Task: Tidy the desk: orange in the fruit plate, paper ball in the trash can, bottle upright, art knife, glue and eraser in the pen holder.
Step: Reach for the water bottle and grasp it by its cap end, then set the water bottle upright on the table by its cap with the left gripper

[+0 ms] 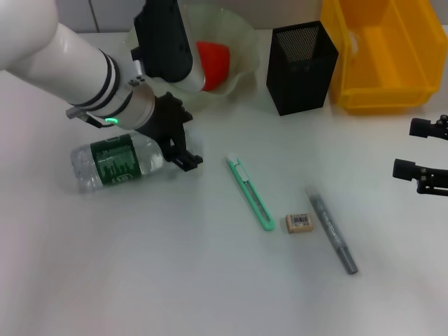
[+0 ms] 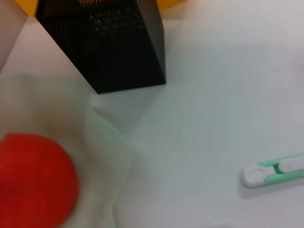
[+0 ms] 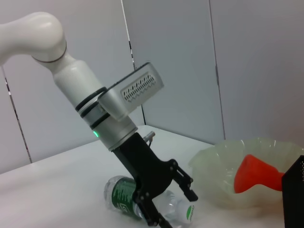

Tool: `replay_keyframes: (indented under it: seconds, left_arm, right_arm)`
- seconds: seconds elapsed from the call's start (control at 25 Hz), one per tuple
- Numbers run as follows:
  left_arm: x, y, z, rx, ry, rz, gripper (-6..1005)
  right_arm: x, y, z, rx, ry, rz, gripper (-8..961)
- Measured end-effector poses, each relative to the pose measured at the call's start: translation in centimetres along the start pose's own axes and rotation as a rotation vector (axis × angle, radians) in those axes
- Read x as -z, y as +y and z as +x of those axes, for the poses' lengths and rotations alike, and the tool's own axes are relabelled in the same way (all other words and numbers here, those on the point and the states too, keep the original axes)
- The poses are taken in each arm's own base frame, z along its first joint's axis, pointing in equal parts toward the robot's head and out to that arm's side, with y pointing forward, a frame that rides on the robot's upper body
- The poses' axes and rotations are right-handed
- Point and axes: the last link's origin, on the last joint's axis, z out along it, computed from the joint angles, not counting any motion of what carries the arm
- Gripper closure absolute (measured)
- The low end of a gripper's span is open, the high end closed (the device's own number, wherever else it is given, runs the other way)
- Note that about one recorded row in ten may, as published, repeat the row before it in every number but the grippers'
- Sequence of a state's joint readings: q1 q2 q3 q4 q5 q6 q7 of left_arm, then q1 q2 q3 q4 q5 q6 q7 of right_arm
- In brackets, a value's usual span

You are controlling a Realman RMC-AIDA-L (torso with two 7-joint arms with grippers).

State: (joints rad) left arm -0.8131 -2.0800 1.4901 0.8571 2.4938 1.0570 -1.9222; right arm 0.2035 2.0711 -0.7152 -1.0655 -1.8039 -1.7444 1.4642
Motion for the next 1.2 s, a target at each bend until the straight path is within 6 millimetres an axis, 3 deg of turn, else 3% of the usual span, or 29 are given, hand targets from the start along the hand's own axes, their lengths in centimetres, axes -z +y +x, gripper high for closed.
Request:
replay_keyframes:
  seconds: [0.36,0.76,0.84,1.12,1.2]
  left_arm:
    - [-0.3,-0.1,-0.1,-0.01,-0.018,0.004,167]
    - [-0.2,-0.4,0.4,-0.004,-0.013,0.037,553]
    - [0.0,-0.4,0.5,0.002,-0.004,0.041,553]
    - [2.1,-0.1,0.3,0.086,0.112,0.055,552]
    - [4.4,-0.1,-1.0,0.175,0.204,0.078,552]
  right_arm:
    - [-0.6,-0.2,0.0,-0.01,0.0,-0.005,137]
    - [-0.5,-0.4,0.0,-0.014,-0.005,0.008,142]
    - [-0.5,-0.4,0.0,-0.015,-0.005,0.009,143]
    - [-0.6,-0.4,-0.4,-0.002,-0.018,-0.002,146]
    - [-1.0,-0.4,-0.7,0.006,-0.021,-0.012,147]
